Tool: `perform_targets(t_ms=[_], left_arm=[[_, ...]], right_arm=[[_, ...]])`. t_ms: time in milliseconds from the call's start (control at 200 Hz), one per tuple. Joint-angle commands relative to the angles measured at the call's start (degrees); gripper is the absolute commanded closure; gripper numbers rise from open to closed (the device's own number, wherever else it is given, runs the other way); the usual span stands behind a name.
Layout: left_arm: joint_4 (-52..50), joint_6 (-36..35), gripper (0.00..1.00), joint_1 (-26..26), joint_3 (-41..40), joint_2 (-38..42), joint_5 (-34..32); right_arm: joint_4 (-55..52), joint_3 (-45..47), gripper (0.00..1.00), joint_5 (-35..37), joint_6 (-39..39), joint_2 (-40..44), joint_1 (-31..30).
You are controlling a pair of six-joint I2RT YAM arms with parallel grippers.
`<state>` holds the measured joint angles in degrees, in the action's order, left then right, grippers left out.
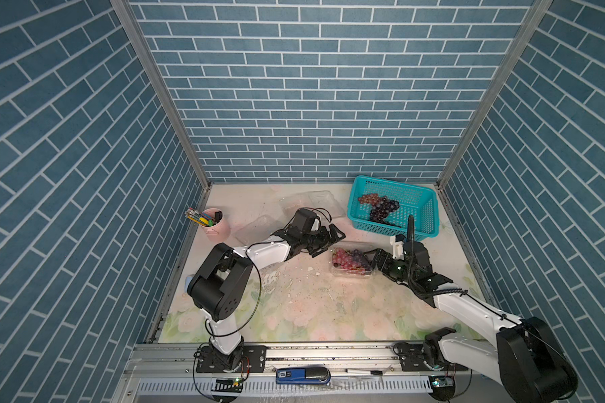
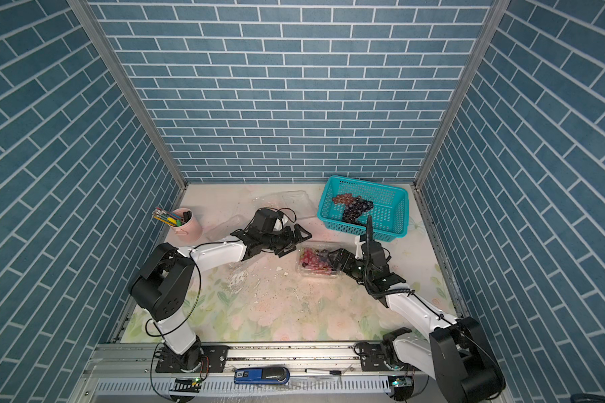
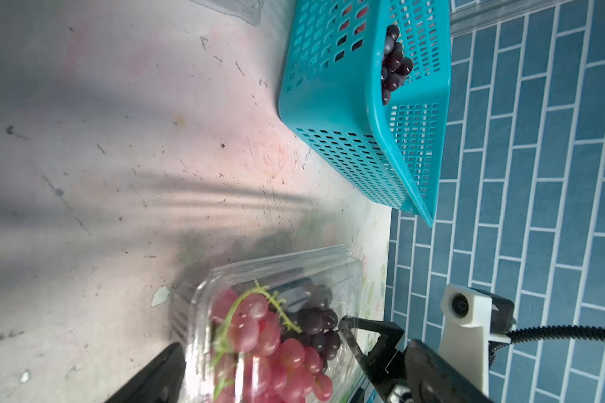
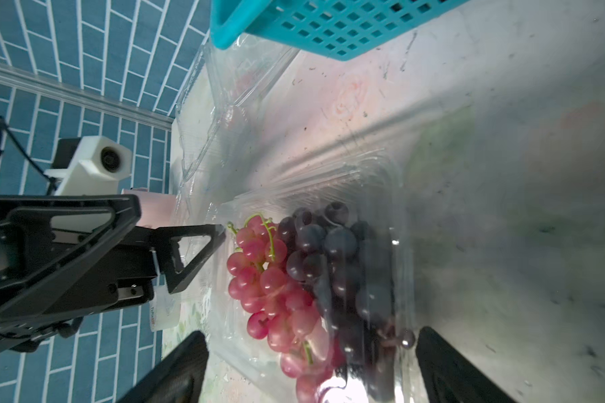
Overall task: Pack grapes into containers
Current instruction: Adjust the packing box at the center of the board, then close the packing box at the center of the board.
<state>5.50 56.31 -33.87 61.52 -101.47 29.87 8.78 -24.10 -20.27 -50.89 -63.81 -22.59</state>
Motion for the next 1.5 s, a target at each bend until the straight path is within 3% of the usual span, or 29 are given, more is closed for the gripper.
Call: perform_targets(t_ms=[0, 185, 265, 340, 405, 535, 680, 760, 1095, 1305, 1495], left_arm=[[-7.7, -5.8, 0.00, 1.9, -0.2, 2.5, -0.4], [-6.6, -5.7, 0.02, 4.3, -10.8, 11.6, 0.9], [0.2, -1.5, 0.11, 3.5, -17.3, 14.4, 4.1], [10.7, 3.8, 0.13, 2.7, -24.9, 16.7, 5.1], [13.3, 4.9, 0.13, 1.9, -28.2, 18.1, 3.9], [14.6, 5.0, 0.14, 0.0, -29.5, 18.8, 2.3], [20.5, 8.6, 0.27, -2.3, -30.1, 15.8, 1.5], [23.6, 10.2, 0.41, -2.6, -30.9, 14.4, 0.7], [25.9, 11.4, 0.50, -2.6, -30.9, 12.3, -1.6], [29.2, 12.7, 0.65, -2.6, -33.0, 11.7, -3.4], [31.5, 13.6, 0.66, -2.3, -35.2, 13.0, -4.9]], right_arm=[[-7.6, -2.8, 0.06, 3.7, 3.2, 0.5, 0.3], [-7.6, -4.2, 0.06, 4.9, 4.6, -2.1, 0.4], [-5.4, -3.9, 0.07, 3.7, 3.7, -3.1, 0.4], [-2.6, -2.9, 0.11, 3.0, 2.0, -3.2, 0.3], [-0.7, -2.3, 0.13, 3.0, 0.6, -3.3, 0.3], [0.3, -2.6, 0.18, 3.1, -0.1, -4.7, 0.1], [1.4, -2.5, 0.25, 3.5, -1.1, -5.6, -0.3], [2.9, -2.1, 0.27, 3.4, -1.9, -6.0, -0.8], [6.0, -0.5, 0.32, 6.7, -6.3, -6.7, -5.4], [5.8, 0.5, 0.33, 8.2, -6.8, -5.4, -5.8], [5.5, 0.5, 0.33, 8.1, -6.7, -5.2, -5.8]])
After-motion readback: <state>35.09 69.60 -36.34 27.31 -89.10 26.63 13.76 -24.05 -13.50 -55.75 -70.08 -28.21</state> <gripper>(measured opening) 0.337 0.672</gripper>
